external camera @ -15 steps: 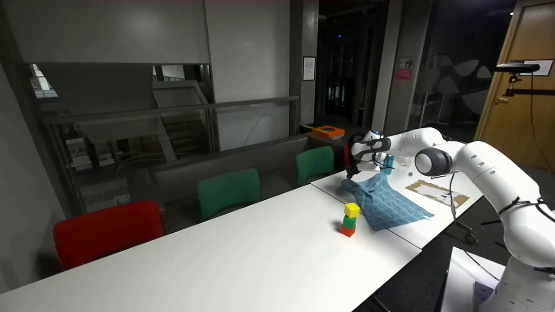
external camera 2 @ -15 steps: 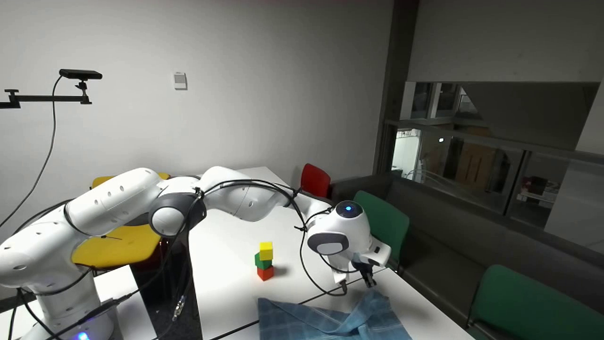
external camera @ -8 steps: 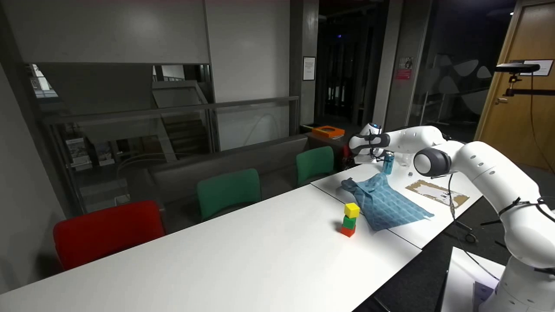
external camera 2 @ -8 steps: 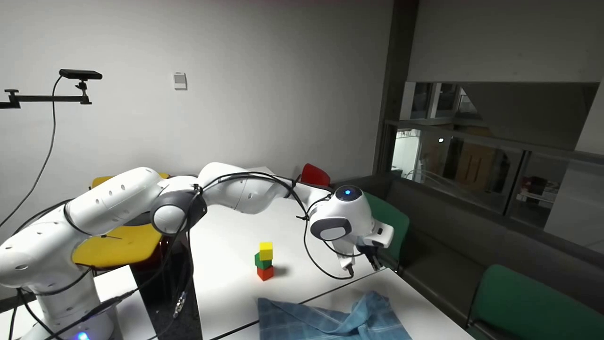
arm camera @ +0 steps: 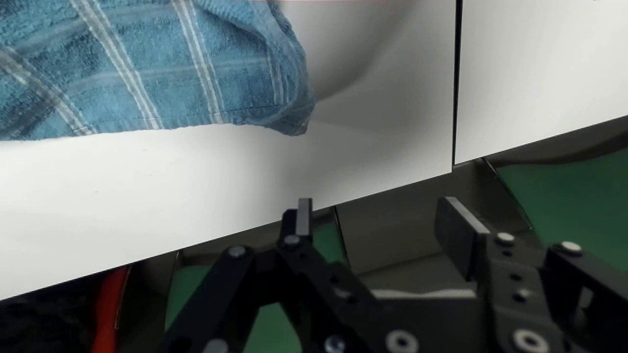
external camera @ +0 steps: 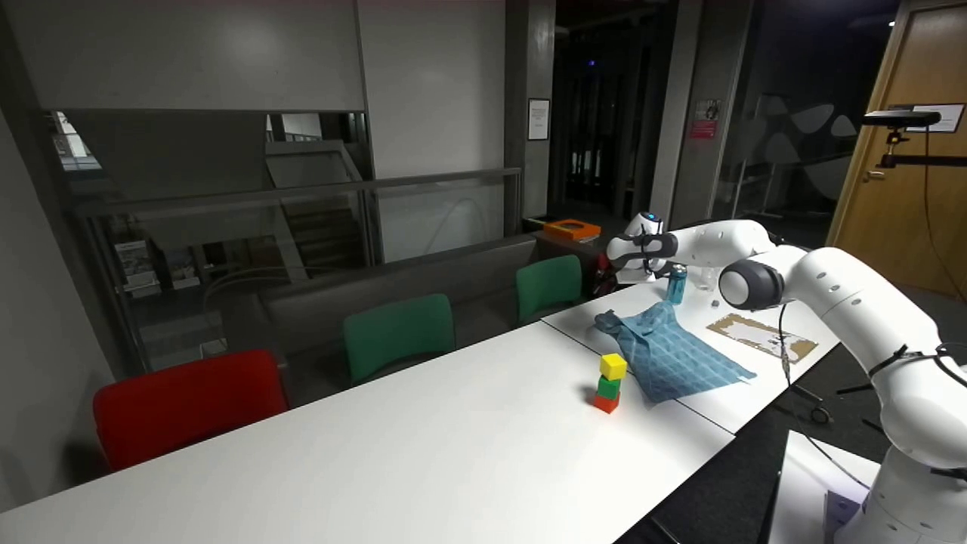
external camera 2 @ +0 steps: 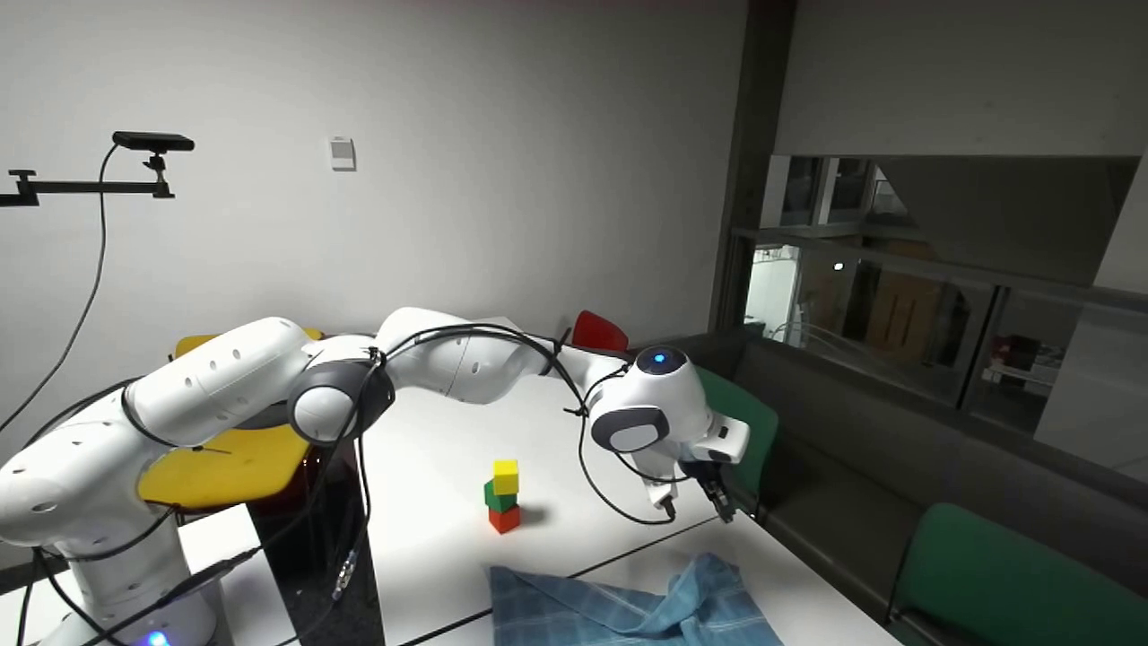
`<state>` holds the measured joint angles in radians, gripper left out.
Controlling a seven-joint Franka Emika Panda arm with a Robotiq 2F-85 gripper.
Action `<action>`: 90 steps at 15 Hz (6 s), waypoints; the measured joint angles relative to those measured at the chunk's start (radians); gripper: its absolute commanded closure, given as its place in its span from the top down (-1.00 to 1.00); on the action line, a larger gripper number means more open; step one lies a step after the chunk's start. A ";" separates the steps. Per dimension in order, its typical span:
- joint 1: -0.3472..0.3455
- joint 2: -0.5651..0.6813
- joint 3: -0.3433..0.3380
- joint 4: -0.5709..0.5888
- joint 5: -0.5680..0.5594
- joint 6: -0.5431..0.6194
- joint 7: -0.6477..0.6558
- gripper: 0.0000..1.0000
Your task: Unfold the cloth
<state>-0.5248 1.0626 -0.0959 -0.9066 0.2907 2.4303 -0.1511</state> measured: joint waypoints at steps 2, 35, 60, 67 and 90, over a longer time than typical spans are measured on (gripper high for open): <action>-0.003 0.004 -0.003 -0.001 0.001 0.000 0.000 1.00; -0.059 0.075 0.072 -0.010 0.086 0.000 -0.001 -0.99; 0.047 -0.038 0.019 -0.001 0.030 -0.031 0.001 1.00; -0.008 -0.163 0.029 -0.143 0.104 0.076 -0.040 1.00; -0.387 -0.635 0.472 -1.086 0.569 0.695 -0.711 1.00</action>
<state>-0.9123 0.4271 0.3764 -1.9930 0.8593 3.1248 -0.8623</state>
